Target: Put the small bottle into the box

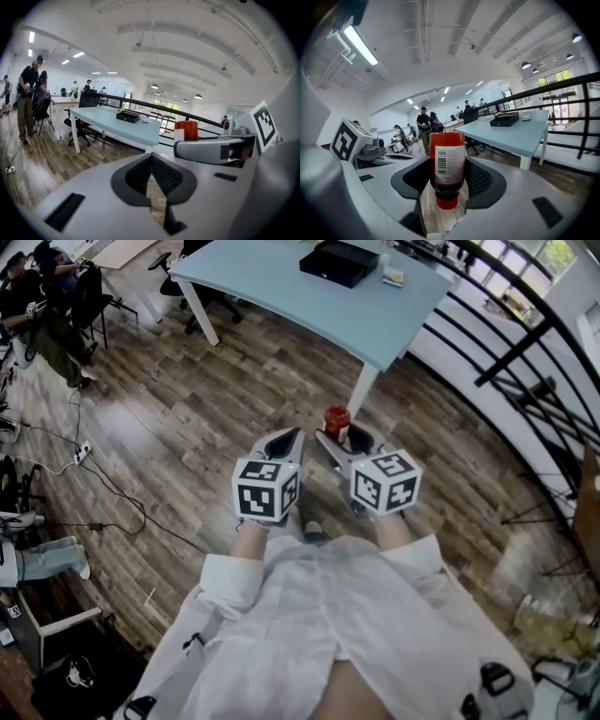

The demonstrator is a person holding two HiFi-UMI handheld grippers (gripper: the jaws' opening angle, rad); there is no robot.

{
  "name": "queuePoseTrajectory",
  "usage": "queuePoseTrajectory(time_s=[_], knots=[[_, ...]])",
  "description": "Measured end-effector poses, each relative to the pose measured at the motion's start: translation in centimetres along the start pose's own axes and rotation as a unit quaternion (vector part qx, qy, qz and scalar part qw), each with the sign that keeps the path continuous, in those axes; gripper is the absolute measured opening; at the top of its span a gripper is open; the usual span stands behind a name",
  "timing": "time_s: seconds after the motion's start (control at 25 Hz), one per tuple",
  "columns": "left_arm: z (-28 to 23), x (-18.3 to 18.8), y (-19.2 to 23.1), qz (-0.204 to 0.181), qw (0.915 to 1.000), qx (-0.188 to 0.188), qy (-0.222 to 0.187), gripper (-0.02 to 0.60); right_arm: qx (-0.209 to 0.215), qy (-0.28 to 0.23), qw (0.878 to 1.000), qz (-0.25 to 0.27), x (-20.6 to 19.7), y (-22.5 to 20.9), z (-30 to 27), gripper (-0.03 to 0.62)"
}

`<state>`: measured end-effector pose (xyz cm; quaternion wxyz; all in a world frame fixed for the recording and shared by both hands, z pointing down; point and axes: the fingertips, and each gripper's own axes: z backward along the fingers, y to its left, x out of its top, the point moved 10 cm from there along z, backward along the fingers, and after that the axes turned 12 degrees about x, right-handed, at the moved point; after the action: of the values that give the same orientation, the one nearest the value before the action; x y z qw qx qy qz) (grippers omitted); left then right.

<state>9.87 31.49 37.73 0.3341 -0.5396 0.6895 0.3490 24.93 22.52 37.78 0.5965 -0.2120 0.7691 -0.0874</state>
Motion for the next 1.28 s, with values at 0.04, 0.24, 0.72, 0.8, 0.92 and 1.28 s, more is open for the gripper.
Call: queuePoseTrajectory(time_s=[0.04,0.24,0.72,0.8,0.92,1.28], knots=[[-0.5,0.1,0.3,0.000,1.0000,-0.002,0.002,0.005,-0.002,0.001,1.000,-0.002,0.0,-0.4,-0.3,0.209],[-3.7,1.7,2.0,-0.008,0.9998,-0.019,0.005,0.005,-0.020,-0.004,1.000,-0.010,0.9,-2.5,-2.7,0.209],[-12.2,8.6,10.3,-0.011,0.9983,-0.057,0.003,0.005,-0.056,-0.017,0.998,-0.009,5.9,-6.9,-12.5,0.209],[-13.6,9.8,11.5,-0.017,0.9977,-0.066,0.001,0.005,-0.062,-0.016,0.998,-0.009,6.6,-7.5,-14.1,0.209],[-15.3,11.2,13.1,-0.024,0.9968,-0.076,-0.001,0.005,-0.072,-0.022,0.997,-0.008,7.7,-8.5,-16.1,0.209],[-18.3,13.5,17.9,-0.032,0.9954,-0.090,0.001,0.005,-0.094,-0.036,0.995,-0.019,9.7,-9.8,-21.0,0.209]])
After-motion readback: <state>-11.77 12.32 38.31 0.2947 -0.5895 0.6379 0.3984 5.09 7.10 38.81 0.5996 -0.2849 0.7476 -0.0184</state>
